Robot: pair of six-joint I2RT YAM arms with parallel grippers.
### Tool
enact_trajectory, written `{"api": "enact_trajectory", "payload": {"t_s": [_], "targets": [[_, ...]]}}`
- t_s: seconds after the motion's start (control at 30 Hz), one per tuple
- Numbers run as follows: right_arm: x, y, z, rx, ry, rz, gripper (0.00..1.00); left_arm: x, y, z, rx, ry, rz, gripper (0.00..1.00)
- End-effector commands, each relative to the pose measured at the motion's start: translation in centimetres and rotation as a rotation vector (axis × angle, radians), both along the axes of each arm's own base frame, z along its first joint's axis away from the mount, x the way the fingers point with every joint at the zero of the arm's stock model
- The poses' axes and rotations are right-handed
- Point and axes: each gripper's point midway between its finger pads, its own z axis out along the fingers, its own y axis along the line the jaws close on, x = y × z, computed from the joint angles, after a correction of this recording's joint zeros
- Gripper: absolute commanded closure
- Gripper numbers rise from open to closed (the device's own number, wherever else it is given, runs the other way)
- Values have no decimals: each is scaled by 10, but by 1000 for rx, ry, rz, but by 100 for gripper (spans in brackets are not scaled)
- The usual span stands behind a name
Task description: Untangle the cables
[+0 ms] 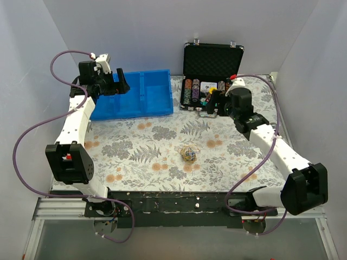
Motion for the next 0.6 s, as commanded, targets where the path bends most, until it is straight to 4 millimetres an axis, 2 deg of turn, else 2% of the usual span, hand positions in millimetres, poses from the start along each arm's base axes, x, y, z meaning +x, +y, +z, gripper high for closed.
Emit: {"api": "enact_trajectory", "payload": {"t_s": [0.0, 0.17, 0.47, 0.57], "targets": [[4, 4, 27, -112, -93, -49, 7, 5, 16, 26, 29, -95, 92, 2], [-5, 24, 12, -202, -94, -29, 7, 26, 27, -6, 61, -18, 138, 2], [-25, 48, -6, -217, -91, 41, 10, 79, 48, -38, 111, 3, 248, 2], [-31, 54, -13, -225, -86, 65, 10, 89, 52, -52, 129, 13, 259, 7]]}}
